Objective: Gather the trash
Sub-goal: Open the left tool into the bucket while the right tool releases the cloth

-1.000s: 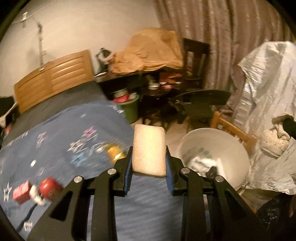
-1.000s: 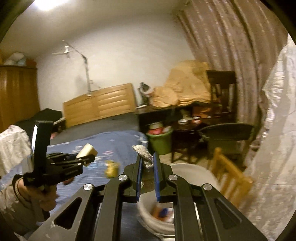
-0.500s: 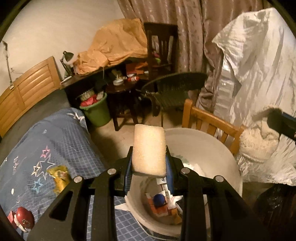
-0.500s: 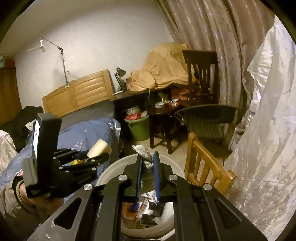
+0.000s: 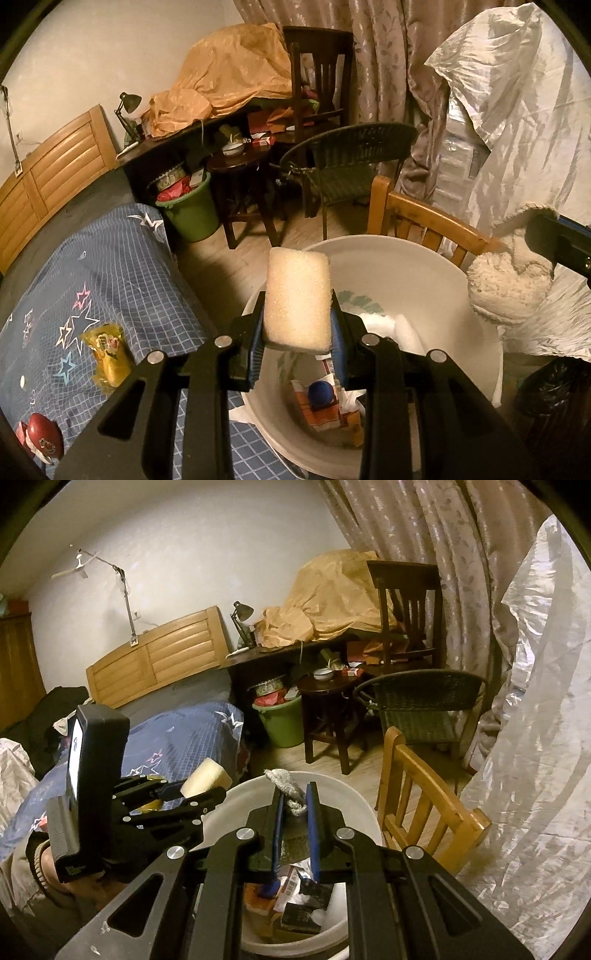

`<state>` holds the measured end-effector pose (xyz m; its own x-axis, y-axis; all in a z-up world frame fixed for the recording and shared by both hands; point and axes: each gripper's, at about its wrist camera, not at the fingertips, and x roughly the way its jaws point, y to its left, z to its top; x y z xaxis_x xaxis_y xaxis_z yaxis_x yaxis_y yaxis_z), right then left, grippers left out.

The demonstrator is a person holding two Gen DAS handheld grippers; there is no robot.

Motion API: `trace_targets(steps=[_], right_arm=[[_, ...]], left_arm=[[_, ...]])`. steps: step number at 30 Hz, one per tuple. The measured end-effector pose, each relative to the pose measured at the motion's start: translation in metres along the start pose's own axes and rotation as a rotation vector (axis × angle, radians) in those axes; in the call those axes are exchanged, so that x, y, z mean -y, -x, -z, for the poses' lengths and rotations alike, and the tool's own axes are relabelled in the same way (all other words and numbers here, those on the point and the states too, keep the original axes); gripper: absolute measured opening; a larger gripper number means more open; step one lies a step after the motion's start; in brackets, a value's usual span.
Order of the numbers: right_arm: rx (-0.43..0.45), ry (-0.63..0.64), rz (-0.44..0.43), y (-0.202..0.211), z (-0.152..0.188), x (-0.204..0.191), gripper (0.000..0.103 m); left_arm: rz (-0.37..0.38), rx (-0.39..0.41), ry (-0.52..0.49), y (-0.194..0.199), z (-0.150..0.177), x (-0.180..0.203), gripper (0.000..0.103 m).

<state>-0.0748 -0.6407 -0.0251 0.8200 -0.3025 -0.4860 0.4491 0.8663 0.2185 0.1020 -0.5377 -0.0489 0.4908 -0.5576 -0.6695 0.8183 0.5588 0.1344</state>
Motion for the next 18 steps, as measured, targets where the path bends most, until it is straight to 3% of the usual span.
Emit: trace_targets(steps=[7, 9, 10, 12, 18], right_arm=[[-0.011, 0.009, -0.007, -0.011, -0.001, -0.003, 0.013], [-0.018, 0.013, -0.009, -0.014, 0.0, -0.002, 0.023], [-0.014, 0.007, 0.006, -0.015, 0.0, -0.001, 0.038], [-0.002, -0.009, 0.014, -0.015, 0.001, 0.002, 0.042], [0.018, -0.016, 0.029, -0.009, 0.003, 0.006, 0.042]], left_arm=[[0.0, -0.002, -0.001, -0.003, 0.0, 0.0, 0.029], [0.001, -0.003, -0.004, -0.006, 0.001, 0.001, 0.029], [0.003, -0.012, -0.01, -0.008, 0.001, 0.002, 0.038], [-0.003, -0.011, -0.017, -0.009, 0.002, 0.003, 0.069], [-0.026, 0.022, -0.018, -0.005, 0.001, 0.004, 0.07]])
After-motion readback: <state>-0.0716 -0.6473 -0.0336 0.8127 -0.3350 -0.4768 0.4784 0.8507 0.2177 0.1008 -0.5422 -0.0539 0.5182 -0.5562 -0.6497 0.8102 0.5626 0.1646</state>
